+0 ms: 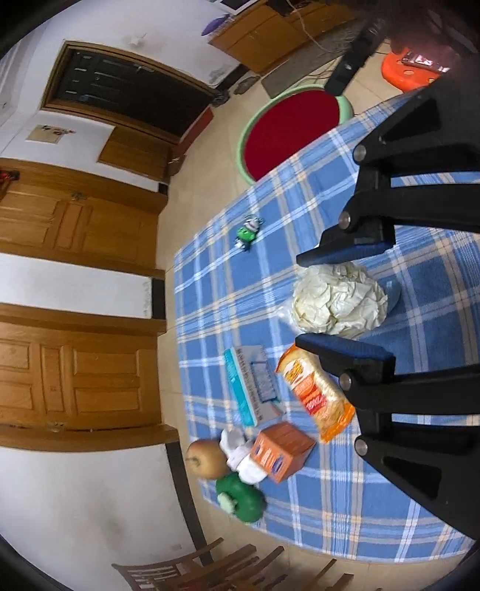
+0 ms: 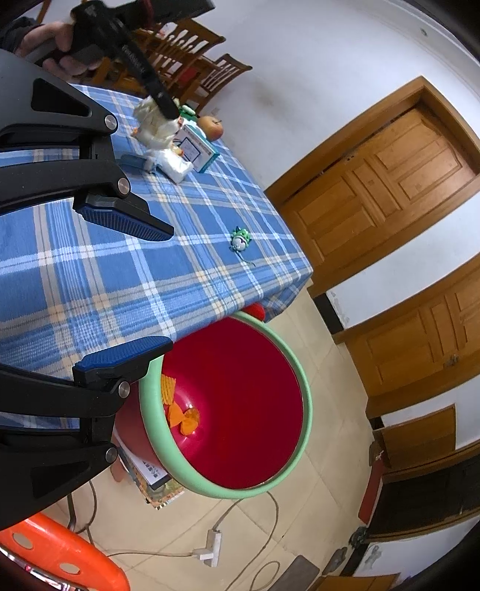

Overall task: Collect trash
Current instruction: 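Grasp the light blue plastic piece with the right tool while the left tool holds the tissue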

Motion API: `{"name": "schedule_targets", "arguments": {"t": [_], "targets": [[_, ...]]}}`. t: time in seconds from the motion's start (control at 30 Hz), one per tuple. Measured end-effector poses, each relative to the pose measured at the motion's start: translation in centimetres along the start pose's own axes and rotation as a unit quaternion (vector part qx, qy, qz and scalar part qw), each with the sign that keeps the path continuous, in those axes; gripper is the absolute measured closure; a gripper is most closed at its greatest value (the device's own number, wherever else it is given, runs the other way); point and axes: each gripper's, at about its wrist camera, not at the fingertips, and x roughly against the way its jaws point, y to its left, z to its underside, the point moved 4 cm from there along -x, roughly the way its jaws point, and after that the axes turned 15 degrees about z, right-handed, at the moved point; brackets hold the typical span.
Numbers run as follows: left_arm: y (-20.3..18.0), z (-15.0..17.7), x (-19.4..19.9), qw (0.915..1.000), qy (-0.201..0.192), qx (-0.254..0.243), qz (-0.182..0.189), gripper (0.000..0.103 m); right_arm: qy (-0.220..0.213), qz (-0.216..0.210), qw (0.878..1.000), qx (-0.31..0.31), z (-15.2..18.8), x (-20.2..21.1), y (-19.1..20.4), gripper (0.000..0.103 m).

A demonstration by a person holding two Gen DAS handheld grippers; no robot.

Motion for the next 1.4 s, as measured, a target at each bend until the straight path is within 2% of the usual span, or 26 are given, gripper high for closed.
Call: {"name": "schedule_targets", "arguments": {"t": [0.27,0.57,0.73,1.13,1.4], "targets": [[2.5,-0.1,2.7,0.9989,-0.021,0.023,-0.033,0.066,0.005,-0.024,0.999,0.028,0.6,0.2,3.0,0.048],[7.3,1.7,4.8,0.9942,-0.027,0.063,-0.083,0.066,0.015,-0.054,0.995,0.082,2.0,0.0,8.5,0.048],[9.5,3.0,5.4,0.9917,-0.024,0.079,-0.098,0.066,0.029,-0.062,0.991,0.111,3.0,-0.9,11.4,0.048],[12.3,4.8,5.9,0.9884,-0.023,0.11,-0.102,0.066,0.065,-0.066,0.98,0.176,5.7,-3.7,17.5,0.048],[12.8,5.2,6.0,0.9881,-0.024,0.118,-0.096,0.066,0.085,-0.056,0.973,0.206,7.5,-5.9,19.6,0.048]]}}
